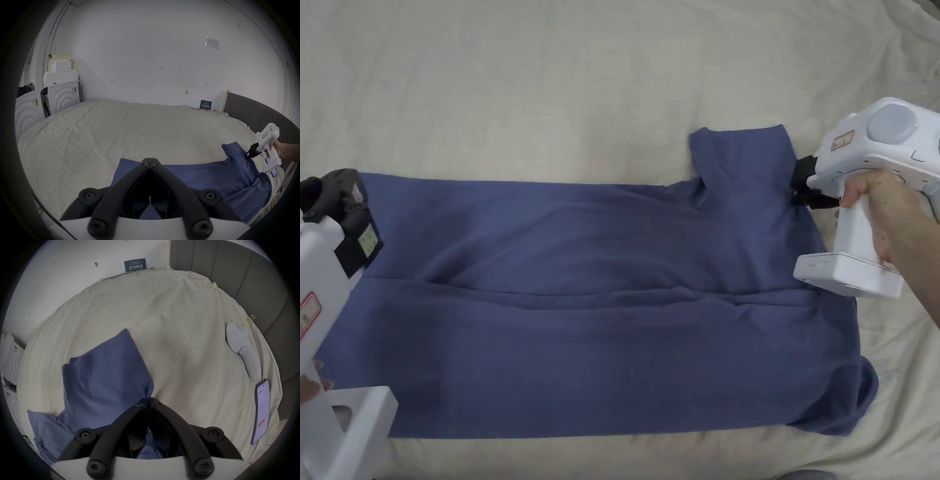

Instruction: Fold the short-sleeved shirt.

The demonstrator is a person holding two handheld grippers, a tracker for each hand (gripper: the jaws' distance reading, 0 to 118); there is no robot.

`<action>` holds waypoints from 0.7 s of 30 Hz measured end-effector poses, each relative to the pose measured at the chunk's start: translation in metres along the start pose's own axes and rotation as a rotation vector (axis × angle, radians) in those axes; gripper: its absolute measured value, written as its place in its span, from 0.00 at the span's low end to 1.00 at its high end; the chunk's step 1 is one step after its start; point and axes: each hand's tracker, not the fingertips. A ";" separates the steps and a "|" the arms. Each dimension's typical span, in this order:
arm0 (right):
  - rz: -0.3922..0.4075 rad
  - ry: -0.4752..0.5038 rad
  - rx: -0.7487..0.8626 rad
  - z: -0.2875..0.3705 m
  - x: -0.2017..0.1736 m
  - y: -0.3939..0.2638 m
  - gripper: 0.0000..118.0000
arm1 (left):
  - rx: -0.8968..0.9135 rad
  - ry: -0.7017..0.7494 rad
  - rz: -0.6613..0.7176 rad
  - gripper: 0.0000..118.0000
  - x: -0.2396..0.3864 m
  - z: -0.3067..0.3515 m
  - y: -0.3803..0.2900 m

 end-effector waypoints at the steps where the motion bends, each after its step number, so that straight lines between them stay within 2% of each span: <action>1: 0.005 0.008 -0.003 0.001 -0.001 0.000 0.01 | -0.007 -0.006 0.005 0.00 -0.001 -0.001 0.001; 3: 0.048 -0.007 0.025 0.010 -0.005 0.000 0.01 | -0.033 -0.013 0.006 0.00 -0.004 -0.005 0.006; 5: 0.080 0.000 0.036 0.018 -0.007 0.000 0.01 | -0.106 -0.038 0.012 0.12 -0.010 -0.013 0.016; 6: 0.082 0.004 0.041 0.022 -0.008 0.000 0.01 | -0.129 -0.037 0.025 0.25 -0.015 -0.020 0.024; 7: 0.083 0.010 0.049 0.026 -0.008 0.000 0.01 | -0.137 -0.039 0.034 0.56 -0.020 -0.026 0.031; 10: 0.077 0.020 0.067 0.035 -0.008 0.001 0.01 | -0.216 0.001 0.004 0.78 -0.034 -0.055 0.054; 11: 0.079 0.024 0.079 0.038 -0.008 0.000 0.01 | -0.229 0.014 -0.029 0.94 -0.038 -0.064 0.060; 12: 0.084 0.025 0.082 0.040 -0.009 0.000 0.01 | -0.234 0.023 -0.042 1.00 -0.044 -0.073 0.067; 14: 0.088 0.025 0.083 0.042 -0.010 0.001 0.01 | -0.279 0.025 -0.064 1.00 -0.054 -0.094 0.079; 17: 0.097 0.016 0.085 0.042 -0.012 0.000 0.01 | -0.393 0.020 -0.021 1.00 -0.064 -0.130 0.094; 21: 0.094 0.017 0.088 0.040 -0.011 -0.002 0.01 | -0.590 0.010 -0.069 1.00 -0.065 -0.171 0.085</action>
